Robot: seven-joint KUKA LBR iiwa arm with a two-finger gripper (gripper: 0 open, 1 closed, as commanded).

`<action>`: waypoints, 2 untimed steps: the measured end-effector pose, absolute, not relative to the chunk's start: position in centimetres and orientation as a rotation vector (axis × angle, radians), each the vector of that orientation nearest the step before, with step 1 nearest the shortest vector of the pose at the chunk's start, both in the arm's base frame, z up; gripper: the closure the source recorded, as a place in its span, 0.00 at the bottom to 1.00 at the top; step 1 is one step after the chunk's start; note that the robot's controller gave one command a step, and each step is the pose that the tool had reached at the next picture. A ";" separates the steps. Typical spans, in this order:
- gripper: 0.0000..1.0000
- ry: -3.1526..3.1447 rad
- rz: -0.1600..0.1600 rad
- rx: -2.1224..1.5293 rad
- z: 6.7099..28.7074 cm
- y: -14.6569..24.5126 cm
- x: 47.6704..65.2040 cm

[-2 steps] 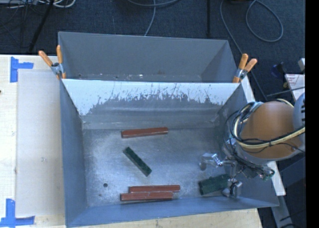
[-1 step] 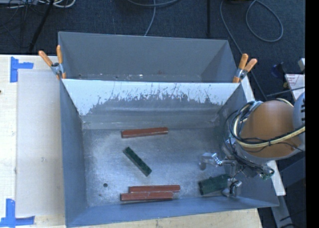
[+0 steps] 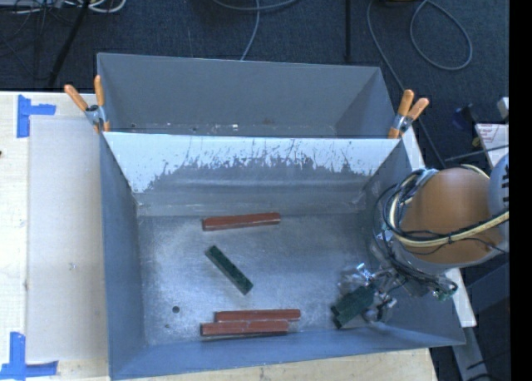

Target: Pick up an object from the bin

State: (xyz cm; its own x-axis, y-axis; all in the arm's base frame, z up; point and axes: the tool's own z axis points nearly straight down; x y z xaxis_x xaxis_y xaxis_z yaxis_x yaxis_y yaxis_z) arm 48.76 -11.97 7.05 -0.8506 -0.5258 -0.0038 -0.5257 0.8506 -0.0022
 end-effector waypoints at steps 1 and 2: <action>1.00 3.020 -0.001 -0.855 11.0 -11.9 48.8; 1.00 3.018 -0.005 -0.850 18.7 -11.9 49.0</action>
Offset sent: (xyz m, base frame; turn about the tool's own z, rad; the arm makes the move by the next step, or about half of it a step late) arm 0.0000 0.0000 0.0382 0.0000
